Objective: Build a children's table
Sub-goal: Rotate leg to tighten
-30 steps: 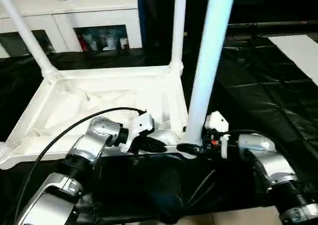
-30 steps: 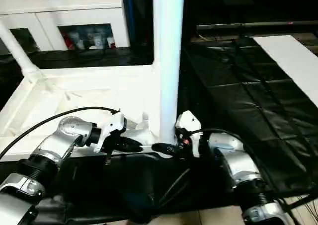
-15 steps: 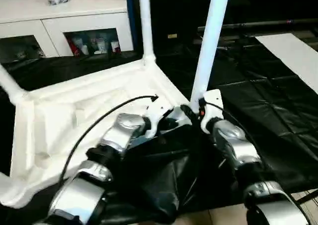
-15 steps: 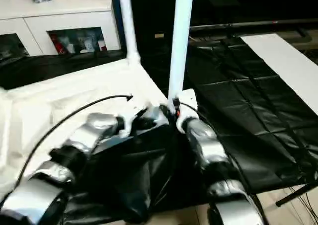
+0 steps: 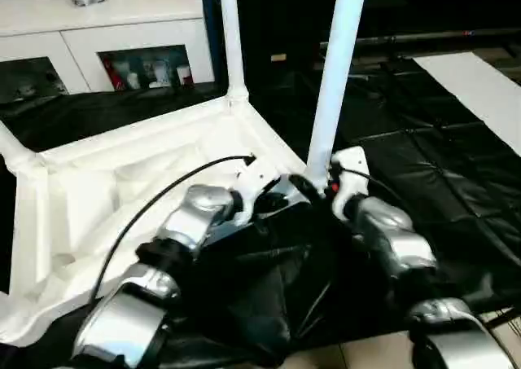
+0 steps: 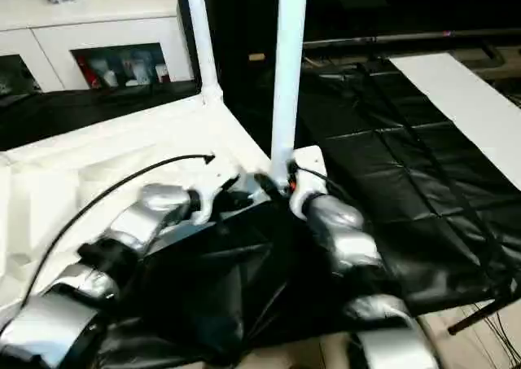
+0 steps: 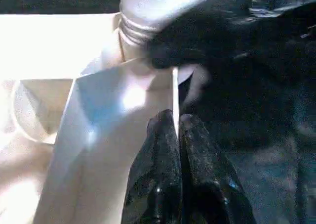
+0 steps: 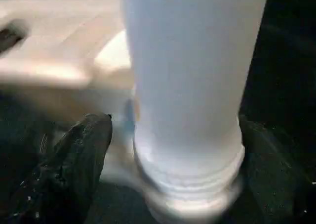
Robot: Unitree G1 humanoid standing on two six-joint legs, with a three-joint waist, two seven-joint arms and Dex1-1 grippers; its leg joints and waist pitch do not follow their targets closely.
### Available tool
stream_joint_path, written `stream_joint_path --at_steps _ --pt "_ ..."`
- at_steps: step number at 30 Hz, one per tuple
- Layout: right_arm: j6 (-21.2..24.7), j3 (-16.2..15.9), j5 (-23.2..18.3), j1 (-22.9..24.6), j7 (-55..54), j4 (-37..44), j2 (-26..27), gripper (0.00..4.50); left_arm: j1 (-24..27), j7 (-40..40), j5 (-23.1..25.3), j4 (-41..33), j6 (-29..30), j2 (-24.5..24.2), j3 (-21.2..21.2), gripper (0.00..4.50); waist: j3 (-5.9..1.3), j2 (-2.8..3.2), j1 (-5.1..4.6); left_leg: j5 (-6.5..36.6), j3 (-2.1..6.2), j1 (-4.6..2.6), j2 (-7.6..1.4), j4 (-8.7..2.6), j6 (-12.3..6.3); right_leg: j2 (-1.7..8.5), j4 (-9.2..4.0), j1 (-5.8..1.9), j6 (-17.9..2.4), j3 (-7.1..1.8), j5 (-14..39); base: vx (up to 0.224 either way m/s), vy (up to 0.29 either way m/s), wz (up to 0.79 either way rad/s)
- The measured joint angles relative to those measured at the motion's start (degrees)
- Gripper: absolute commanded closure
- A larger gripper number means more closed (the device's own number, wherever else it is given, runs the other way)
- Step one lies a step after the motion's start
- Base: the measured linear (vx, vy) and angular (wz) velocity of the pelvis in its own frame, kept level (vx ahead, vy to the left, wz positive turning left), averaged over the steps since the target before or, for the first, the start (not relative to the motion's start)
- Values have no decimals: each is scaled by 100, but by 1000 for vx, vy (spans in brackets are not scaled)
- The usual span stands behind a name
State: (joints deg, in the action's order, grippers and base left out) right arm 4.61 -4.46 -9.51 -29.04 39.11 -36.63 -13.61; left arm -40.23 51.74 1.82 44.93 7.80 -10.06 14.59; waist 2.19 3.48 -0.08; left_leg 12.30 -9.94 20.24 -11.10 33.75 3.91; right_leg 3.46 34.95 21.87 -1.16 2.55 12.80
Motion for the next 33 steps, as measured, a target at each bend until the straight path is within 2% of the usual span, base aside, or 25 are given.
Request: stream_joint_path --at_steps 6,11,15,18,20,26,33 --pt "-29 -293 34 272 1163 279 -473 45 261 1300 -217 -171 -437 -493 91 450 3 6 57 0 1 1 -7 -10 1 -6 0 5 1 6 6 0 0 0" --pt "1 -366 -42 386 1608 516 -520 45 381 1849 -321 -352 -374 -676 101 450 9 9 120 3 -9 7 -4 -3 -1 2 -3 7 1 0 6 0 0 0" --pt "89 -423 -145 465 1849 676 -659 45 413 2017 -352 -395 -349 -752 100 450 10 11 155 4 -9 11 -6 -7 -3 0 -1 13 0 2 7 0 0 0" --pt "119 -439 -150 483 1978 713 -687 79 441 2082 -371 -406 -370 -778 99 450 9 12 167 3 -9 7 -9 -8 -3 -3 2 13 1 3 7 0 0 0" --pt "125 -436 -159 502 2026 731 -687 81 459 2085 -375 -419 -373 -805 87 450 9 11 156 3 -9 5 -10 -7 -2 -4 4 13 1 1 7 0 0 0" --pt "140 -435 -195 597 2087 859 -686 126 580 2123 -397 -590 -313 -862 46 450 9 11 98 3 -9 5 -11 -8 -2 -5 3 13 1 1 8 0 0 0" --pt "141 -434 -196 626 2082 900 -674 140 597 2142 -404 -605 -303 -879 36 450 9 12 64 3 -9 7 -11 -6 -2 -5 3 13 1 1 8 0 0 0"
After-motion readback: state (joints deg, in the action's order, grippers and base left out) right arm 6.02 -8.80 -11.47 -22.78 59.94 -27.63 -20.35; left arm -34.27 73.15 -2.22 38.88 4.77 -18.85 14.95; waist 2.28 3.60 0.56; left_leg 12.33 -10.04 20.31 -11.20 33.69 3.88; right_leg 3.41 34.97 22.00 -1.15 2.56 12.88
